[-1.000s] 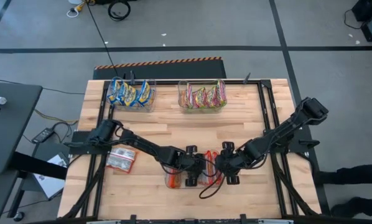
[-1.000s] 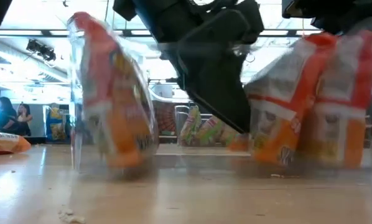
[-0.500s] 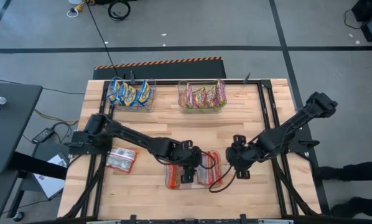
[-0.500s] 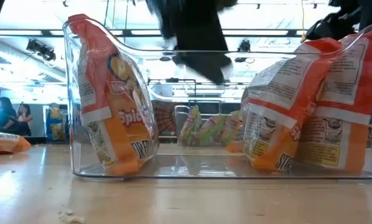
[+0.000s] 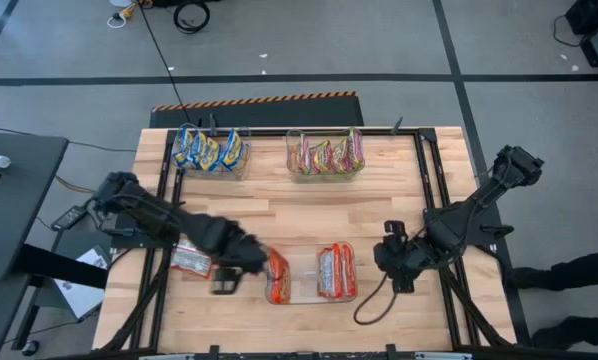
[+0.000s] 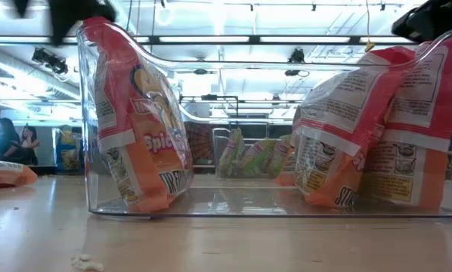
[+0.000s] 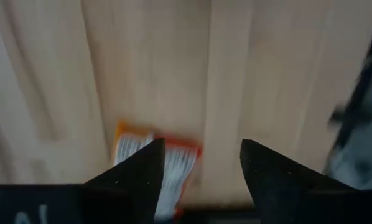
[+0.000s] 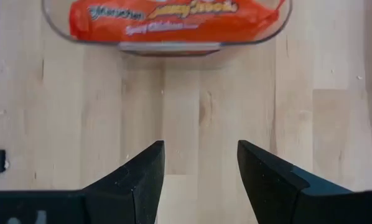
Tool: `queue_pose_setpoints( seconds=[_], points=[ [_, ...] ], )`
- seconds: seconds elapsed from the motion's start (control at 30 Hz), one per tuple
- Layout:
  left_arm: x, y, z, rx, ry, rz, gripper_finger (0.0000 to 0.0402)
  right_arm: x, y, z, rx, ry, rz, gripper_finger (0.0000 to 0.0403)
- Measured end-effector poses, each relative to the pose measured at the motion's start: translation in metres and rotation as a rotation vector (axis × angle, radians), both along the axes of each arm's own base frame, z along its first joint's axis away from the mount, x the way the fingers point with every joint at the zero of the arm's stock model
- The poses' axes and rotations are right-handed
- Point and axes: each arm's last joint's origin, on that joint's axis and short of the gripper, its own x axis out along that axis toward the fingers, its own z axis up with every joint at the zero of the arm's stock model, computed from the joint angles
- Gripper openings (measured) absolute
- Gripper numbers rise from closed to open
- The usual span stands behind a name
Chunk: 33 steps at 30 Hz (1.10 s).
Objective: Sort Maruchan noodles
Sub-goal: Put the orange noodle pack into the bottom transparent bin
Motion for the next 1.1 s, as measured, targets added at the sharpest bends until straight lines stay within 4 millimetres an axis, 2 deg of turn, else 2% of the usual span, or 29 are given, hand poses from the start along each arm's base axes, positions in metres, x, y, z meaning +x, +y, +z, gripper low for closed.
queue_pose_setpoints(
  seconds=[0.2, 0.33, 0.5, 0.63, 0.77, 0.9, 1.0, 1.1],
  points=[
    [-0.049, -0.017, -0.033, 0.037, 0.127, -0.213, 0.0189, -0.013, 0.014, 0.000, 0.011, -0.024, -0.041, 0.0208],
    [-0.076, -0.023, -0.063, 0.086, 0.191, -0.229, 0.0186, -0.018, 0.020, 0.000, 0.023, -0.048, -0.103, 0.0208],
    [-0.104, -0.023, -0.084, 0.129, 0.197, -0.150, 0.0211, -0.022, 0.020, -0.002, 0.024, -0.041, -0.198, 0.0208],
    [-0.125, -0.026, -0.098, 0.180, 0.158, -0.174, 0.0249, -0.023, 0.018, -0.003, 0.001, -0.029, -0.226, 0.0206],
    [-0.138, -0.034, -0.115, 0.232, 0.062, -0.283, 0.0274, -0.023, 0.011, -0.003, -0.050, -0.032, -0.257, 0.0205],
    [-0.145, -0.043, -0.125, 0.200, -0.009, -0.334, 0.0278, -0.019, 0.006, -0.003, -0.069, -0.044, -0.296, 0.0205],
    [-0.153, -0.041, -0.133, 0.256, -0.010, -0.341, 0.0271, -0.017, 0.004, -0.003, -0.081, -0.059, -0.311, 0.0205],
    [-0.156, -0.037, -0.139, 0.280, -0.019, -0.264, 0.0247, -0.016, 0.002, -0.003, -0.086, -0.062, -0.317, 0.0205]
  ],
)
